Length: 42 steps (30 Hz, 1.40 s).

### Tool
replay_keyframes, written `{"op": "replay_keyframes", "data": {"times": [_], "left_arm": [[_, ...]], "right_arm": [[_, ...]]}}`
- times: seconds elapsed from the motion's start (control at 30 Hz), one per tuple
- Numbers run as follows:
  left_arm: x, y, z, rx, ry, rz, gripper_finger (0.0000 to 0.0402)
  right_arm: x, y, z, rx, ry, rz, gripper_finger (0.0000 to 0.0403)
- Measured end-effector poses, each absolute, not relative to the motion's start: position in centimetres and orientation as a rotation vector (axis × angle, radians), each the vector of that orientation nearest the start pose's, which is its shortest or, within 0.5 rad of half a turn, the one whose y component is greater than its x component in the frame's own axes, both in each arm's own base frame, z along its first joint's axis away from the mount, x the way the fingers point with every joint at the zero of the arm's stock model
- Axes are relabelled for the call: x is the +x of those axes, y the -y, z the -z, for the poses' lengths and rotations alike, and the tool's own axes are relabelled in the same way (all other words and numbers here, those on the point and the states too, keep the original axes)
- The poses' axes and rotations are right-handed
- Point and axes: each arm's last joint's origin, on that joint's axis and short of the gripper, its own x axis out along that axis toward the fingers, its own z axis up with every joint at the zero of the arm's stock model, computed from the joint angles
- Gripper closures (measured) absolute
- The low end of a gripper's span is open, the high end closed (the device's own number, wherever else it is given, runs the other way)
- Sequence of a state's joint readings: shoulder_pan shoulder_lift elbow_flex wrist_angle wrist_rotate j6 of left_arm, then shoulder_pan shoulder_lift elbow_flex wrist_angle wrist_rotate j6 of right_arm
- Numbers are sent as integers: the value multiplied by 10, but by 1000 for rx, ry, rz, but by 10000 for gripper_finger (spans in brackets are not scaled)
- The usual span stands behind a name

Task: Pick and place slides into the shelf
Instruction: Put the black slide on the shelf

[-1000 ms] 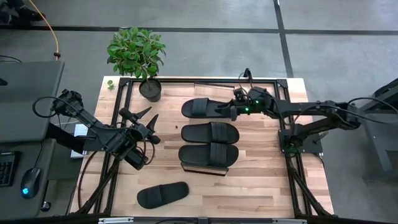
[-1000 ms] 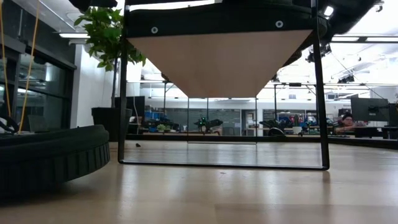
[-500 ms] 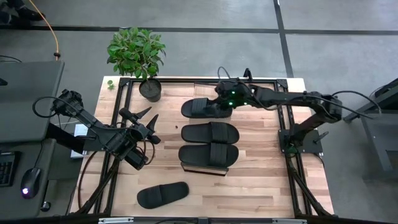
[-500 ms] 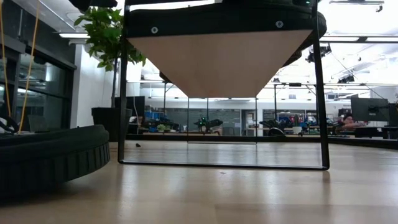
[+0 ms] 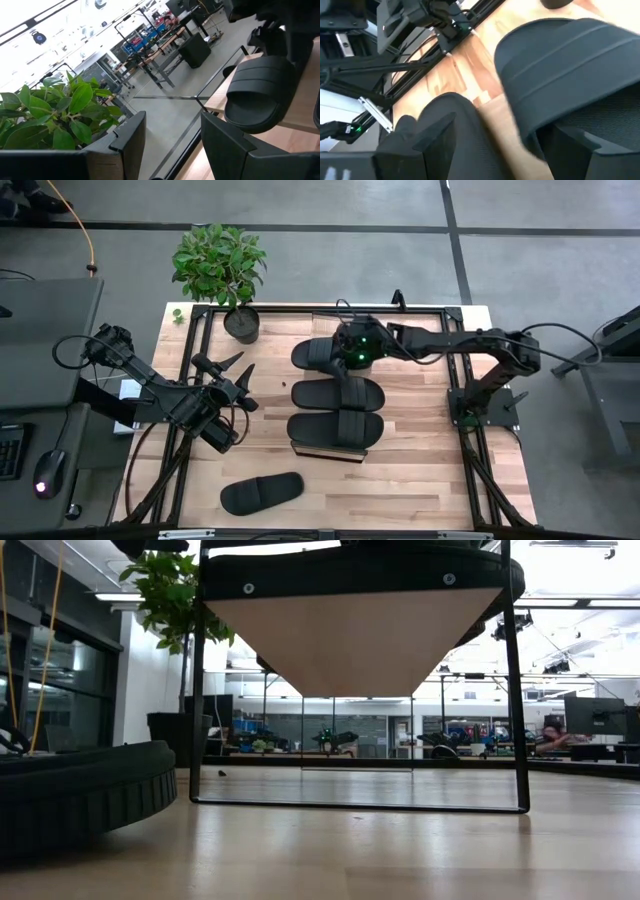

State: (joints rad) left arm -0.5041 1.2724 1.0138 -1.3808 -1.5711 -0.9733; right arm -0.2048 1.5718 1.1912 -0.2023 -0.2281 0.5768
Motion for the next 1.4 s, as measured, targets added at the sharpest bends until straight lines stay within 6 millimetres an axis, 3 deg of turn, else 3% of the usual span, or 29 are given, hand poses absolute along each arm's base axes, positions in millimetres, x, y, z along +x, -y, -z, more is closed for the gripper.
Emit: {"op": "replay_keyframes", "data": {"times": [0.6, 0.77, 1.13, 1.4], "left_arm": [[181, 67, -284, 594, -351, -1027, 229], [181, 67, -284, 589, -347, -1027, 229], [181, 67, -284, 588, -347, -1027, 229], [181, 67, -283, 585, -354, -1025, 229]], "right_arm": [[340, 32, -295, 673, -523, 151, 148], [338, 36, -292, 663, -538, 192, 148], [328, 69, -290, 669, -561, 300, 148], [308, 68, -318, 649, -478, 278, 148]]}}
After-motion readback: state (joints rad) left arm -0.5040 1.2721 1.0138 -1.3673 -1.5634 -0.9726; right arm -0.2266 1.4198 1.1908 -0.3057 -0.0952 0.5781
